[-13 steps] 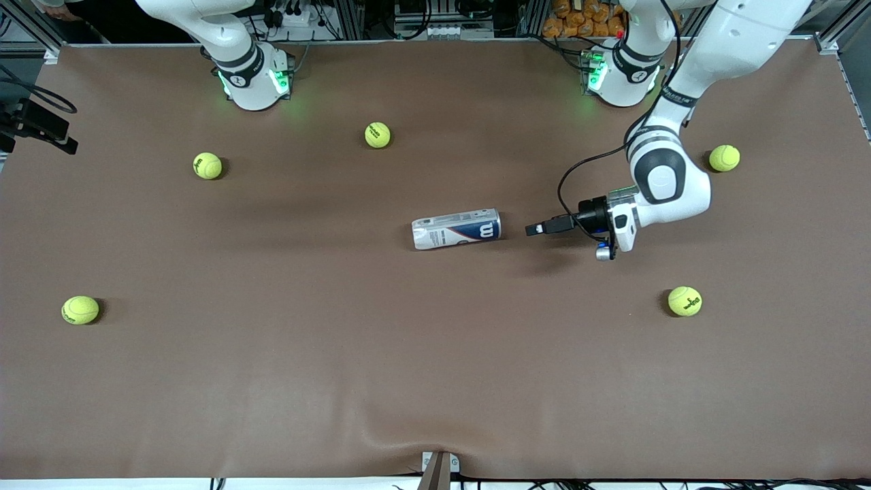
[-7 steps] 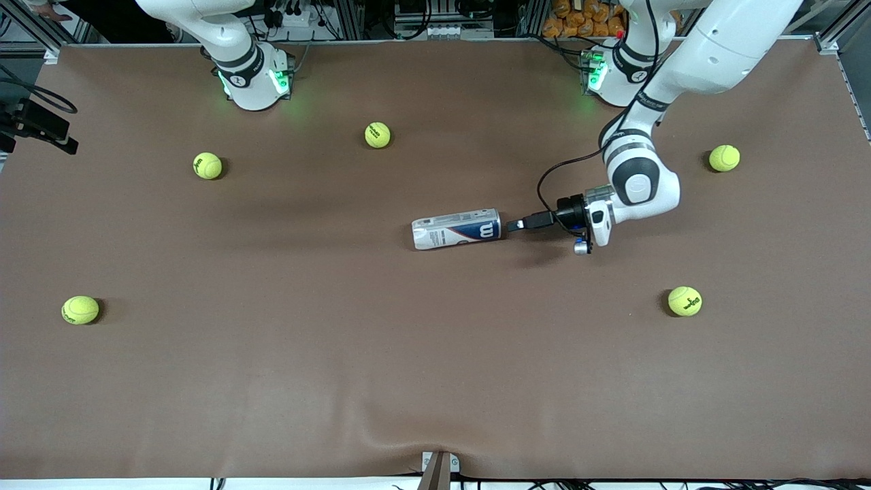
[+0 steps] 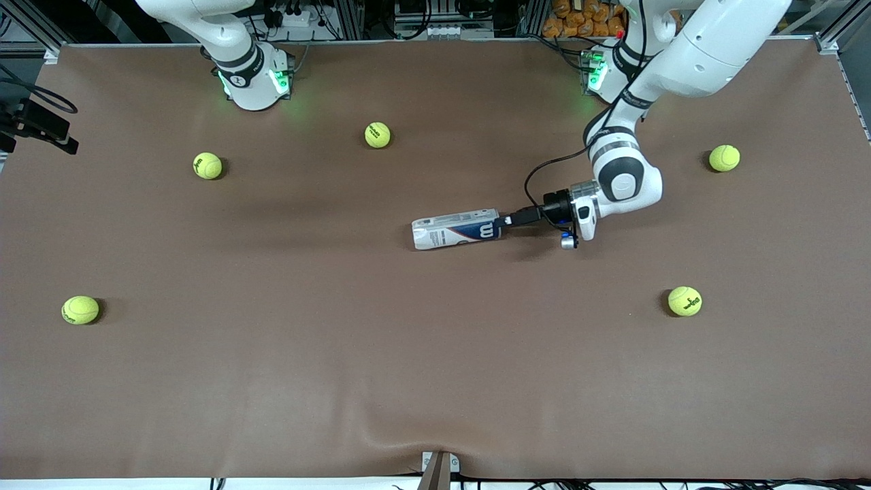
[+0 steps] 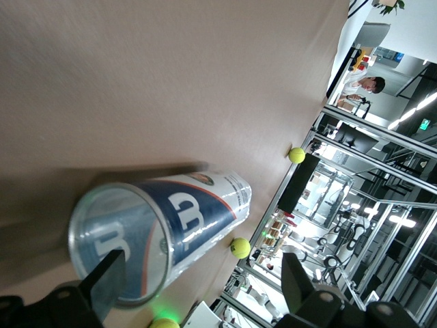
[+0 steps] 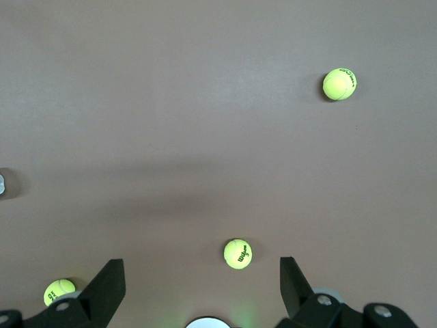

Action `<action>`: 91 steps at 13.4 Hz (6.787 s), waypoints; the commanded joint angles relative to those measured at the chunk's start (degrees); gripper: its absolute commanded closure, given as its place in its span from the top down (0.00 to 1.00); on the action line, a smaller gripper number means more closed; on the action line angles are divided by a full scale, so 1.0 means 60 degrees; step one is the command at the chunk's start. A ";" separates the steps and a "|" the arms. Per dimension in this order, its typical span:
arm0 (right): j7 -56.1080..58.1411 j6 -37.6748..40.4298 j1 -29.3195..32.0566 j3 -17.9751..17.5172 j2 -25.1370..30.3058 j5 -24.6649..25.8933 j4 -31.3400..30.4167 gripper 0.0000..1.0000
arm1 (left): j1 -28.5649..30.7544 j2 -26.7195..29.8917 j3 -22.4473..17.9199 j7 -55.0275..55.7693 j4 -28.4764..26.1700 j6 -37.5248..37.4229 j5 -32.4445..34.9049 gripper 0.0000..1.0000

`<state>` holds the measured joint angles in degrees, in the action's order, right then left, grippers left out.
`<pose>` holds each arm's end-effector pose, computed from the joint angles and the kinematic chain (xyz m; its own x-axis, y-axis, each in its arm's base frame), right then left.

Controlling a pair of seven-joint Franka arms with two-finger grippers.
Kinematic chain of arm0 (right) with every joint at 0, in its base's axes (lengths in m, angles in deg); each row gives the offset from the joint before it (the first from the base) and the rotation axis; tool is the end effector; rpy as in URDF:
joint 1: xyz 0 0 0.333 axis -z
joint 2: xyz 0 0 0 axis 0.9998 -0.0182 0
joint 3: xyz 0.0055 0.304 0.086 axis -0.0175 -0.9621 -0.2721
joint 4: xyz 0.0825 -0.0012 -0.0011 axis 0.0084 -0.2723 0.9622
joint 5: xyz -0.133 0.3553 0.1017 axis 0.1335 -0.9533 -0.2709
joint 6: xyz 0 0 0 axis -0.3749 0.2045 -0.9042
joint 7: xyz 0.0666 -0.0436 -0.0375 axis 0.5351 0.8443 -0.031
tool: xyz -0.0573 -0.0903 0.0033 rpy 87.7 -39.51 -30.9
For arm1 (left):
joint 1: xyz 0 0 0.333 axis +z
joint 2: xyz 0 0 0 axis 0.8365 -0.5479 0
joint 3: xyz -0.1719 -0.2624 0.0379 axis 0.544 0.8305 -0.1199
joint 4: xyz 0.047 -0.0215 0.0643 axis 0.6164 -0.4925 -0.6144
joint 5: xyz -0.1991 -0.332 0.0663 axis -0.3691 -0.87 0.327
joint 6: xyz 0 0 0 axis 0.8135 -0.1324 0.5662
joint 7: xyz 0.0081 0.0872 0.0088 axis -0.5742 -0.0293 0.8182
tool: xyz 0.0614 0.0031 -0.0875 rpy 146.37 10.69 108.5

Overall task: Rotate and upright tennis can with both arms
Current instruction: 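Close the left gripper on the can's end rim, then lift the can end with the left gripper, rotating the can upright, then lower the upright can onto the table and open the left gripper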

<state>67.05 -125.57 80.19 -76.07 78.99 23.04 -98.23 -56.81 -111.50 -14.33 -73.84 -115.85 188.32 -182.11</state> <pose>0.5121 -0.0478 0.6596 0.9980 -0.0380 -0.0501 -0.0380 -0.9993 0.0016 0.4349 -0.2406 0.1413 0.8828 0.2332 -0.4078 0.4619 -0.2730 0.8439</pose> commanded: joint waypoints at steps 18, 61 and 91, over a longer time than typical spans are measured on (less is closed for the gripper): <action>-0.0119 -0.0038 -0.0019 -0.0013 0.0244 -0.0083 -0.0206 1.00 | -0.0243 -0.0135 0.0177 0.0468 0.1175 0.0179 -0.0296 0.00; -0.0119 -0.0141 -0.0004 0.0002 0.0185 -0.0054 -0.0059 1.00 | -0.6117 -0.0673 -0.0658 2.2283 0.7825 -0.2648 2.0945 0.00; -0.0046 -0.0155 -0.0004 0.0002 0.0170 -0.0039 0.0043 1.00 | -0.4231 0.1024 -0.0600 1.9492 0.8221 -0.3979 1.9935 1.00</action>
<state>67.05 -126.75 80.20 -76.02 79.00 23.04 -97.78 -85.50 -107.81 -18.28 49.76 -67.07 167.67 -60.58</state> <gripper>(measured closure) 0.000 0.000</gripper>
